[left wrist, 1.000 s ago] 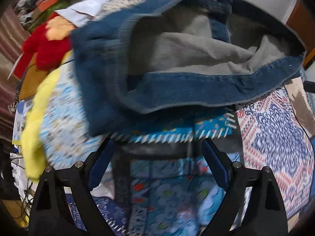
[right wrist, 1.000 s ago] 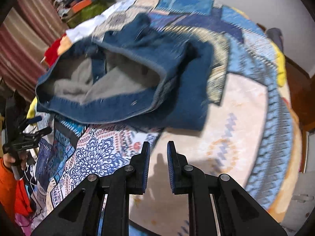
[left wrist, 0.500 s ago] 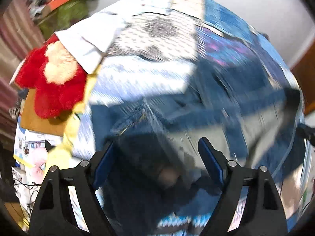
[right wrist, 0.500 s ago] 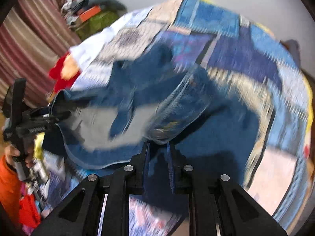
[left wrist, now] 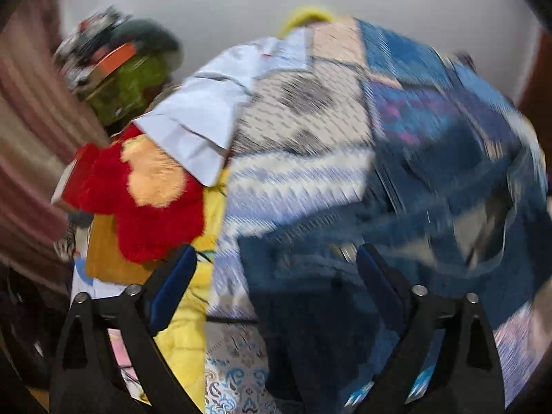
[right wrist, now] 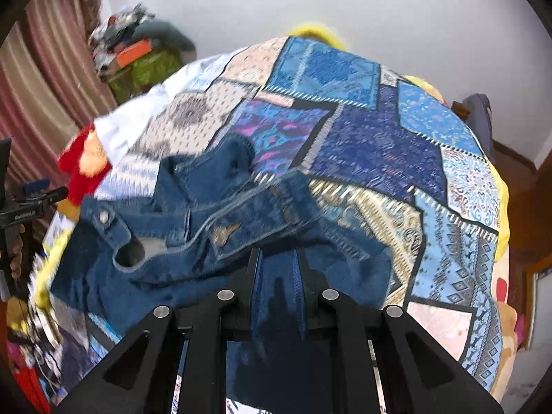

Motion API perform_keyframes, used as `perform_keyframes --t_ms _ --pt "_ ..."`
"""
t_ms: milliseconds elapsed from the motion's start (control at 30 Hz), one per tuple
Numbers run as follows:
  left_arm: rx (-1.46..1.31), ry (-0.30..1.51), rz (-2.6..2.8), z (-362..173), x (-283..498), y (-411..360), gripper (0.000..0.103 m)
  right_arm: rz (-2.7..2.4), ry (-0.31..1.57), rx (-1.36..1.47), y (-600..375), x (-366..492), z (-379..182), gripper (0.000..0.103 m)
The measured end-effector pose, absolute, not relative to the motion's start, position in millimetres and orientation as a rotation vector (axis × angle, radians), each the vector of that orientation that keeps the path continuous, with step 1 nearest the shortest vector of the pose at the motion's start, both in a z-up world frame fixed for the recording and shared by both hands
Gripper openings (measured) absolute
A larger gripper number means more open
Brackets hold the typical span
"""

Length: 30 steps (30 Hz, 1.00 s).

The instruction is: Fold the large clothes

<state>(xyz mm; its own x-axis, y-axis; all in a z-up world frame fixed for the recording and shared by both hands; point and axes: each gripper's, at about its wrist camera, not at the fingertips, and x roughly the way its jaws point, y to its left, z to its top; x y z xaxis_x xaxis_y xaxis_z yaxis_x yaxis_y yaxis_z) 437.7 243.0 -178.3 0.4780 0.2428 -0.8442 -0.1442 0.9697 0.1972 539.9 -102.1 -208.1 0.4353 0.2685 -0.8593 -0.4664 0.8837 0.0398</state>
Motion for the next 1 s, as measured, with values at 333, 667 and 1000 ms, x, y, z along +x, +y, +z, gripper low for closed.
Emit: perform_keyframes --t_ms 333,667,1000 --pt "0.279 1.126 0.353 -270.5 471.2 225.2 0.046 0.413 1.043 -0.539 -45.8 544.7 -272.2 0.012" --pt "0.105 1.106 0.375 -254.8 450.8 268.5 0.029 0.296 1.017 -0.521 -84.7 593.9 -271.5 0.012" --pt "0.027 1.003 0.215 -198.2 421.1 250.5 0.053 0.386 0.986 -0.433 -100.2 539.2 -225.3 0.012"
